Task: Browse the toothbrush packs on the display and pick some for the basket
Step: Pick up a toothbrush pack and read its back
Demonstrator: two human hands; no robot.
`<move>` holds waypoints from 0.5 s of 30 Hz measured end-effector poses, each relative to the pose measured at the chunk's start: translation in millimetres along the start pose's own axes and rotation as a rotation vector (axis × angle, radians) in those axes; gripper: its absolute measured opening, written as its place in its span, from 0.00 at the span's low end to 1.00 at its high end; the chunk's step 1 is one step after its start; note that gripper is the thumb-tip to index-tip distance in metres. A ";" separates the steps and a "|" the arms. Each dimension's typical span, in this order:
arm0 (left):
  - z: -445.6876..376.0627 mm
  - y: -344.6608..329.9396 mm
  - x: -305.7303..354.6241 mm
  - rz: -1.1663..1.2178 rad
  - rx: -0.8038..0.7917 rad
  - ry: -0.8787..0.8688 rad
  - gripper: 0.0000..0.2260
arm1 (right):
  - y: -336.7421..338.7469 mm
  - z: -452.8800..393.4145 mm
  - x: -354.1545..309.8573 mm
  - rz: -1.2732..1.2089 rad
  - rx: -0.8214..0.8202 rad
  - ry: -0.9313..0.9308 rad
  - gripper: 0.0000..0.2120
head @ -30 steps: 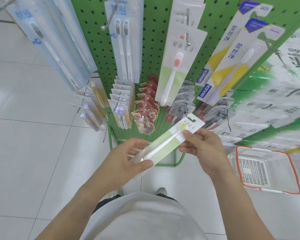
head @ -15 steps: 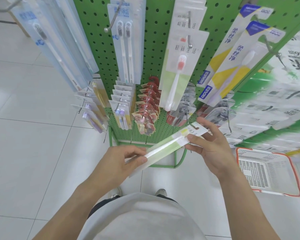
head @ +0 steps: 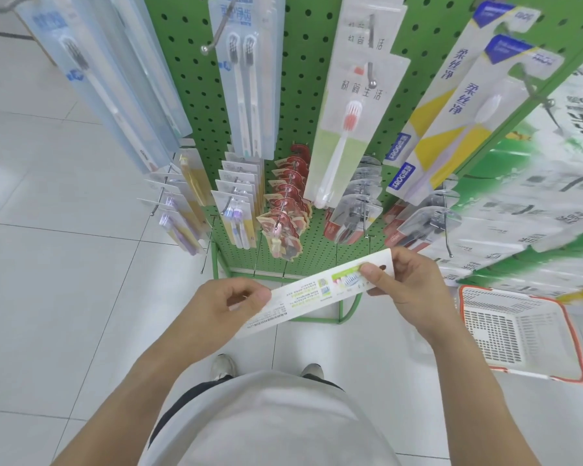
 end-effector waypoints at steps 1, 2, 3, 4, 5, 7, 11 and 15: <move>-0.6 -0.6 -0.4 -0.059 -0.006 0.012 0.04 | -0.6 -0.1 1.1 0.001 0.012 -0.006 0.05; -1.0 -1.2 -1.3 -0.123 -0.009 0.028 0.03 | -1.3 0.0 1.8 0.000 0.023 -0.011 0.06; -1.1 -1.8 -1.9 -0.169 -0.004 0.039 0.05 | -2.2 0.4 2.2 -0.004 0.029 -0.016 0.07; -1.1 -2.3 -2.3 -0.196 0.006 0.042 0.07 | -2.8 0.7 2.9 -0.011 0.035 -0.024 0.07; -0.9 -2.5 -1.4 -0.214 0.016 0.041 0.09 | -3.6 1.4 3.1 -0.018 0.037 -0.032 0.07; -0.2 -2.5 1.6 -0.235 0.040 0.020 0.11 | -3.7 2.8 4.3 -0.034 0.044 -0.045 0.08; 1.0 1.3 -0.8 -0.171 0.099 0.013 0.12 | 0.0 6.2 7.2 -0.087 0.103 -0.049 0.11; -0.6 -1.6 -3.4 -0.168 0.074 0.036 0.11 | -2.1 7.9 6.2 -0.132 0.128 -0.009 0.18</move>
Point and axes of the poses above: each hand's wrist, its own z-axis away from the middle knuckle, its own y-axis out of the back of the hand, x = y × z, the point moved 7 cm from there along -z, towards the middle knuckle, and after that the axes turned 13 degrees about -x, right-handed, at the moved point
